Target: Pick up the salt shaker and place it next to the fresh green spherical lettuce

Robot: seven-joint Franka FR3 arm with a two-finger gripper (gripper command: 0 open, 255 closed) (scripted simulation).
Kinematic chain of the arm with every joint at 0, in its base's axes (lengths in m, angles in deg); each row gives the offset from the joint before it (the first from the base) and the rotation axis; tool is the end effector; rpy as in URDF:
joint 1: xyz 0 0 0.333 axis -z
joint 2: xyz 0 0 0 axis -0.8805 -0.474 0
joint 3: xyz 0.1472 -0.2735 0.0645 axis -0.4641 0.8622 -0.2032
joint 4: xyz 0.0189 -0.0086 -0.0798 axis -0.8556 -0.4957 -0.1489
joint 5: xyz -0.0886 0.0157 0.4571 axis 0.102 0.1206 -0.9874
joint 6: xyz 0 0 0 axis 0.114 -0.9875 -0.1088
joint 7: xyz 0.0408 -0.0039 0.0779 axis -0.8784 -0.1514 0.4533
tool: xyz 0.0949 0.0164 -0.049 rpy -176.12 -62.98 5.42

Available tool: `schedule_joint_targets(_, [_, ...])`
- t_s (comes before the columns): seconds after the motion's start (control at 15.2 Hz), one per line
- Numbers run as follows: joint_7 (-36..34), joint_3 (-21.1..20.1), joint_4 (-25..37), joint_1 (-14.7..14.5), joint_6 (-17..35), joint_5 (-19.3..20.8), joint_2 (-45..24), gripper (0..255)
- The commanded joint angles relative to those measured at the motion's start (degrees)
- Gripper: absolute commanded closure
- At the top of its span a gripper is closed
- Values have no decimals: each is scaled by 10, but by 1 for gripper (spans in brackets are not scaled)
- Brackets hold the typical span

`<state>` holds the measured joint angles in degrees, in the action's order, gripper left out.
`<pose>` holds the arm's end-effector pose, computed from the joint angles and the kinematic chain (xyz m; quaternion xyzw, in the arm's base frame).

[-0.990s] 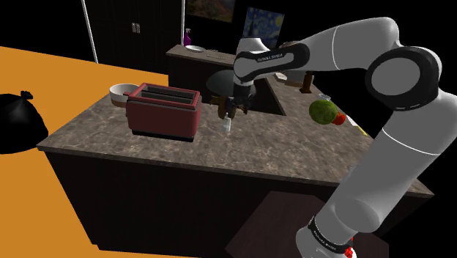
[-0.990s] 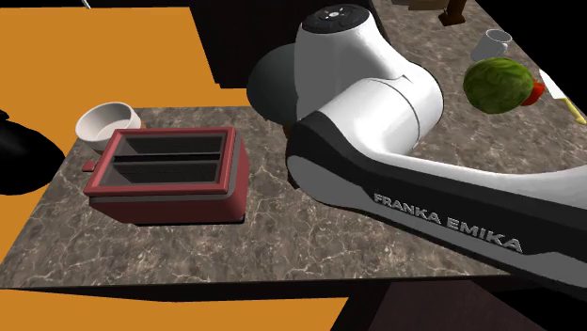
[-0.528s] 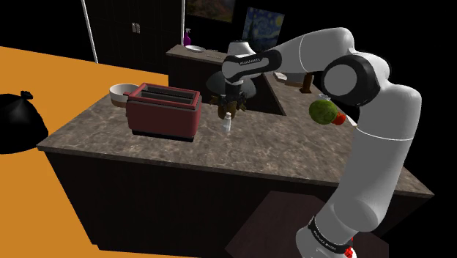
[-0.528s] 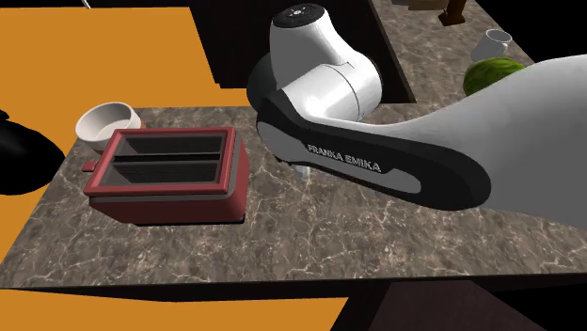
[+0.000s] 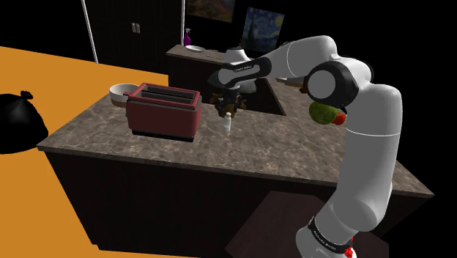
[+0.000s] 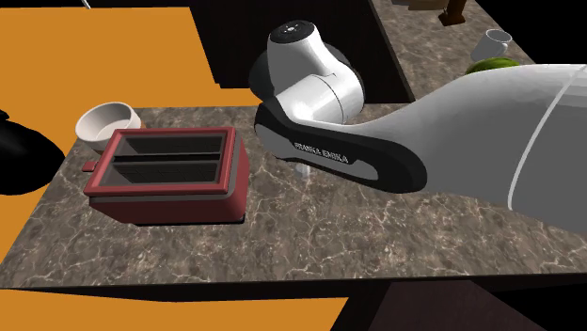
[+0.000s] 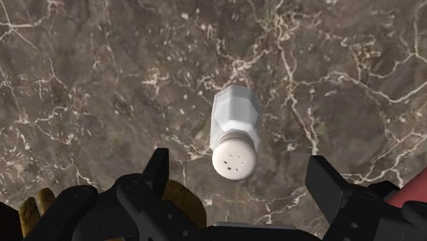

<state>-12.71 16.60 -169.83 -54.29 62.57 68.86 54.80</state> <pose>0.7098 -0.1874 0.3427 0.9822 -0.1809 0.0037 0.0502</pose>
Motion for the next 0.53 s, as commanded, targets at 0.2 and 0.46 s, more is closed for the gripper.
schedule_joint_targets(0.2, [0,0,-8,1,17,-1,-9,0])
schedule_joint_targets(0.46, [0,-1,-8,1,17,0,-9,0])
